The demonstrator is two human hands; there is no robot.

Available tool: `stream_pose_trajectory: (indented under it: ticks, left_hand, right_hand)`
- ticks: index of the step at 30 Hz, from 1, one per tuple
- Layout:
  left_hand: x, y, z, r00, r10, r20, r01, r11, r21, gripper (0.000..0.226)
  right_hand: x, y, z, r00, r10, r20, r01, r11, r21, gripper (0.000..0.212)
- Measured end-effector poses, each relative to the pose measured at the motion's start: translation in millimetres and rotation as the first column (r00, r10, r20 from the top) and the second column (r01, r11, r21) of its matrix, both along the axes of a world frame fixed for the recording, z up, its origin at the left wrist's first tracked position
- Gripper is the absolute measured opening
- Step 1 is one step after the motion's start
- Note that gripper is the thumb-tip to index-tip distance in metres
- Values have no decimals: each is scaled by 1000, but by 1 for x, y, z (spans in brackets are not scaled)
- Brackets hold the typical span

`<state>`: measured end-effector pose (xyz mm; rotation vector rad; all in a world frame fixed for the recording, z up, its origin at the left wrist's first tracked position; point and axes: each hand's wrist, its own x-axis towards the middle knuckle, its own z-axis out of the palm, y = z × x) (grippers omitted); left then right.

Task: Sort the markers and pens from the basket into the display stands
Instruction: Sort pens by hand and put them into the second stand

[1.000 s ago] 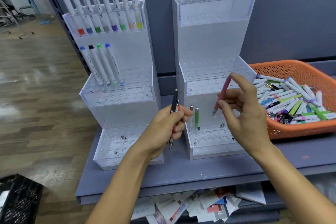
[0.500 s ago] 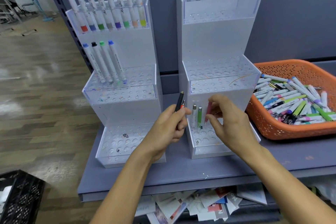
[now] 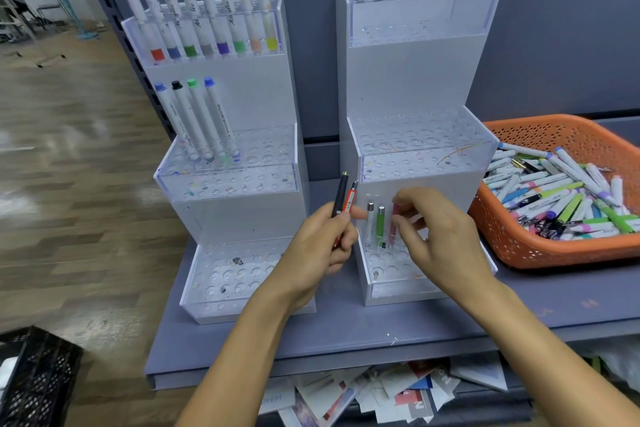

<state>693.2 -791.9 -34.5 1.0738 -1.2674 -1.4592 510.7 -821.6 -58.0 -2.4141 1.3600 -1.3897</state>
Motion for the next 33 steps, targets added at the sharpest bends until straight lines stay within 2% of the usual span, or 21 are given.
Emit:
stream_pose_trajectory:
  ticks: [2,4,6,9,14,18,21,26,33]
  left_hand:
    - [1,0,-1,1000,-17,18,17,1000,-10,26]
    - [1,1,-1,997,-50,55,54,995,-81,25]
    - [-1,3,1,991,-105,82,116,982,-147,22]
    - [-7,4,5,977,-177,121,197,963,-182,22]
    - [-15,4,8,971,-205,125,225,958,-175,21]
    - [-15,3,7,988,-119,97,133,979,-153,23]
    - [-15,3,8,988,-30,150,59,979,-195,24]
    - [-19,4,11,991,20,130,-5,994,-111,31]
    - [-21,6,7,995,29,98,-19,994,-106,28]
  right_hand:
    - [2,5,8,994,-16,104,18,1000,-24,21]
    - [4,12,20,972,-12,235,6,1000,27,22]
    - [8,20,31,930,36,365,-95,985,144,22]
    - [15,27,41,850,122,512,-301,910,284,24]
    - [11,29,47,738,103,667,-378,882,282,25]
    - [-6,25,58,653,40,756,-262,949,176,34]
    - [-20,21,61,719,38,694,-140,986,90,37]
    - [-25,12,36,876,-23,481,-16,997,76,31]
    - [-15,5,13,970,-36,241,46,998,-39,25]
